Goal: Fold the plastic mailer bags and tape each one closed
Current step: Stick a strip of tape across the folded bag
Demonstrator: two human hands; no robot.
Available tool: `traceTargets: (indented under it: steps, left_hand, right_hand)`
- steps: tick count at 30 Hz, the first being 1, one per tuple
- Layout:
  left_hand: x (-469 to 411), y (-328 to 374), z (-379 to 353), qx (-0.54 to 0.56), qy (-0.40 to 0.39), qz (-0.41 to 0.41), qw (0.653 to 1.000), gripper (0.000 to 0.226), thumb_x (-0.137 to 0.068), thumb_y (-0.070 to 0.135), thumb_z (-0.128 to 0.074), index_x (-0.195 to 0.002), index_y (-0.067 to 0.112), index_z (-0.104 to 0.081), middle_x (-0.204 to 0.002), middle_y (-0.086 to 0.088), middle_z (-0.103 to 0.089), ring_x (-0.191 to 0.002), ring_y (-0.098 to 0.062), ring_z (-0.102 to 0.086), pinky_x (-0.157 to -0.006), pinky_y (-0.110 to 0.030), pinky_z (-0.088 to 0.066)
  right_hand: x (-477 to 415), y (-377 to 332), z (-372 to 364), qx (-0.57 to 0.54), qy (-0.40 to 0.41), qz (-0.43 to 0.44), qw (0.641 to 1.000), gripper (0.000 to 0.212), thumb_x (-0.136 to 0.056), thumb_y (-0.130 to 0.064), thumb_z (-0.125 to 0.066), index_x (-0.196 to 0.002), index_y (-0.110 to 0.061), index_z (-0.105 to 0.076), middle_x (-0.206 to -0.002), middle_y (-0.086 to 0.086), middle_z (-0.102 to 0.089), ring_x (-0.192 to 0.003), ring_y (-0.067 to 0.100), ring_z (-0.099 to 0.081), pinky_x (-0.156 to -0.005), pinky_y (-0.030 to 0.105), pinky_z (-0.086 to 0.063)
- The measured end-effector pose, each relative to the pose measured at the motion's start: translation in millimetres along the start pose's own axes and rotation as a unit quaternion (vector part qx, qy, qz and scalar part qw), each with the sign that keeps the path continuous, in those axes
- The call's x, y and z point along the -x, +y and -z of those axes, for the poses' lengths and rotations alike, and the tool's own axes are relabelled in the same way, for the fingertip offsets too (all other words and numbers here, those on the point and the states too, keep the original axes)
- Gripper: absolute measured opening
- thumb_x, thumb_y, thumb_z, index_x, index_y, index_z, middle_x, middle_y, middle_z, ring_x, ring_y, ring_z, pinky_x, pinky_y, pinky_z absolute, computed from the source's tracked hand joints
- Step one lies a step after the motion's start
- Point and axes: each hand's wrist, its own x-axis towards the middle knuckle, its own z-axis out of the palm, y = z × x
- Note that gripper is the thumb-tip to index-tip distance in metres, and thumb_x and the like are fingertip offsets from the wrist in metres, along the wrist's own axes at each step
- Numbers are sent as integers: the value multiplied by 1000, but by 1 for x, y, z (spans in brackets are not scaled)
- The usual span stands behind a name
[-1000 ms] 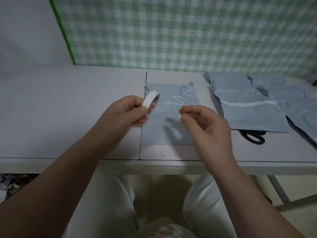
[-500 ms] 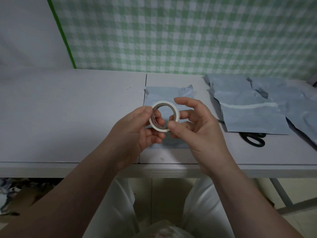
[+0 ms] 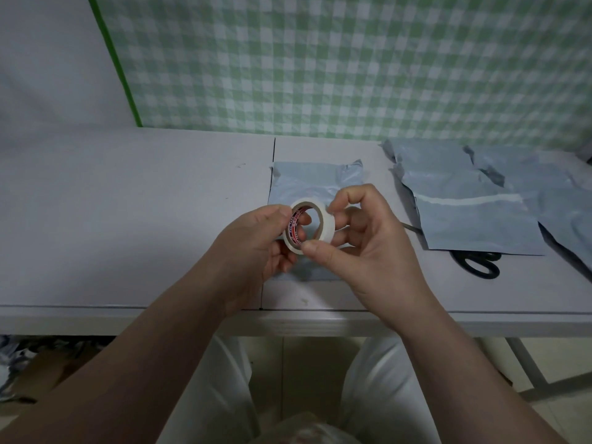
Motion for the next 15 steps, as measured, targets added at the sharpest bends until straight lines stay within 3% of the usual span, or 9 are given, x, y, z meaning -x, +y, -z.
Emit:
traceTargets:
  steps: [5,10,12,15]
  left_hand:
    - [-3,-1,2,-24,-3,-3,1000,30,-99,22,-40,-83,14,-63,-70,-4,-55,-56,-11,-47,-48,-20,-40]
    - [-7,-4,5,-76,0,-11,997,30,-99,20,-42,-82,15,-66,-75,-13,-55,-62,-14,-46,-54,-27,-37]
    - [-7,-3,4,-174,46,-61,982,18,-96,17,-50,-97,18,-68,-84,-11,-62,-63,-9,-51,-55,-23,-42]
    - [-2,4,4,-303,95,-203,926,24,-90,16,-59,-110,29,-65,-96,11,-64,-75,0,-56,-71,-18,-46]
  right_hand:
    - [-2,-2,-2,10,9,12,1000,37,-68,-12,-81,-78,-30,-50,-85,20,-58,-65,29,-56,-58,38,-49]
    - [-2,0,-6,28,35,20,999,38,-69,-7,-81,-72,-22,-47,-70,2,-53,-61,21,-51,-57,35,-48]
    - [-2,1,-7,55,48,25,997,39,-68,-12,-80,-75,-29,-45,-71,-1,-56,-67,22,-57,-62,30,-51]
    - [-3,1,-5,109,71,29,991,43,-69,-10,-78,-79,-32,-43,-69,-10,-54,-67,11,-56,-66,28,-51]
